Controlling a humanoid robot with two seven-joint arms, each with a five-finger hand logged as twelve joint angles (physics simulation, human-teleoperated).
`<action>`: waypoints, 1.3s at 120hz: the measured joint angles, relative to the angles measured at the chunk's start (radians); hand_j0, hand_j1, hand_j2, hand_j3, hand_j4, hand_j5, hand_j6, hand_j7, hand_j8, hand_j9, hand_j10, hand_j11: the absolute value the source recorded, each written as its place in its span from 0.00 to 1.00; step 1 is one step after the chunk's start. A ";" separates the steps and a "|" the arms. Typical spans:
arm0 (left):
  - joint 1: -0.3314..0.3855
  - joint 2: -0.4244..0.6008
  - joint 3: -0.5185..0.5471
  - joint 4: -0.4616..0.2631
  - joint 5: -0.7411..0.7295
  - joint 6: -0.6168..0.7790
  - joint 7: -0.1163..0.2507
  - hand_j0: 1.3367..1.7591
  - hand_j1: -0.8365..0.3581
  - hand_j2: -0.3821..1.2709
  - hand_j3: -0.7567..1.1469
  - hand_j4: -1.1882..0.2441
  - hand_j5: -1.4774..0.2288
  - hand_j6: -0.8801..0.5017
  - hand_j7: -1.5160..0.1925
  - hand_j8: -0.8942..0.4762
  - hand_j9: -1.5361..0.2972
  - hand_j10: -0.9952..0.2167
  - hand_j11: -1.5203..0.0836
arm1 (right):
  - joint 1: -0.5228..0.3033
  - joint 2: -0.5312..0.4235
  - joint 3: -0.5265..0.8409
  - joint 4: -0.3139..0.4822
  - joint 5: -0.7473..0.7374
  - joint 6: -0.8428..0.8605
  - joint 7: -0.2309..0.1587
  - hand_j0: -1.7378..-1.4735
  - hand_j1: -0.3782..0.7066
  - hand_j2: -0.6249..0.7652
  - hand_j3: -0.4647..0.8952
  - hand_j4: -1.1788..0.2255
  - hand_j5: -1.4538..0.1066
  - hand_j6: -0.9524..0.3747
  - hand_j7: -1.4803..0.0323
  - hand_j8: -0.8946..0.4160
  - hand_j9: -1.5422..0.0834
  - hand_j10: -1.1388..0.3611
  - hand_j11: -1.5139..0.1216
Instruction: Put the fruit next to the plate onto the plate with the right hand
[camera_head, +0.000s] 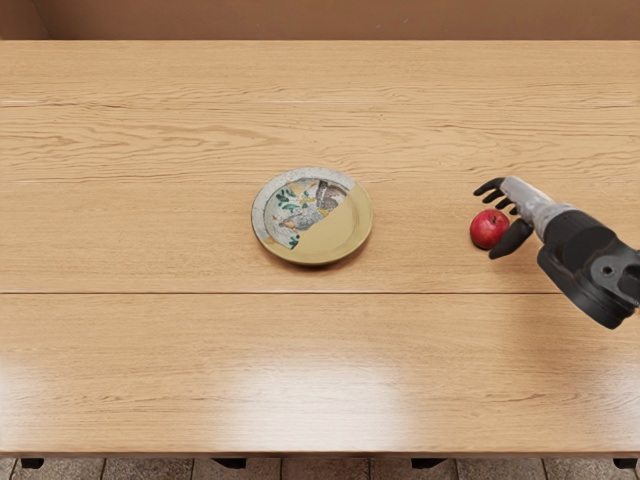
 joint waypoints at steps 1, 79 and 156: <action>0.000 0.000 0.000 0.000 0.000 0.000 0.000 0.76 0.76 0.26 0.40 0.67 0.69 0.47 0.71 0.48 0.67 0.63 0.76 | 0.000 0.001 -0.001 -0.001 -0.001 -0.001 0.000 0.30 0.39 0.41 0.34 0.60 0.66 0.47 0.70 0.43 0.69 0.54 0.67; 0.001 0.000 0.000 0.000 0.000 0.000 0.000 0.76 0.76 0.26 0.40 0.67 0.69 0.47 0.71 0.48 0.67 0.63 0.76 | -0.004 0.025 -0.026 -0.022 -0.020 -0.015 -0.001 0.31 0.54 0.39 0.34 0.49 0.53 0.39 0.56 0.37 0.56 0.44 0.54; 0.001 0.000 0.000 0.000 0.000 0.000 0.000 0.76 0.76 0.26 0.40 0.67 0.69 0.47 0.71 0.48 0.67 0.63 0.76 | 0.028 -0.004 -0.008 -0.014 0.091 0.045 0.004 0.35 0.54 0.48 0.34 0.37 0.34 0.42 0.39 0.42 0.38 0.33 0.36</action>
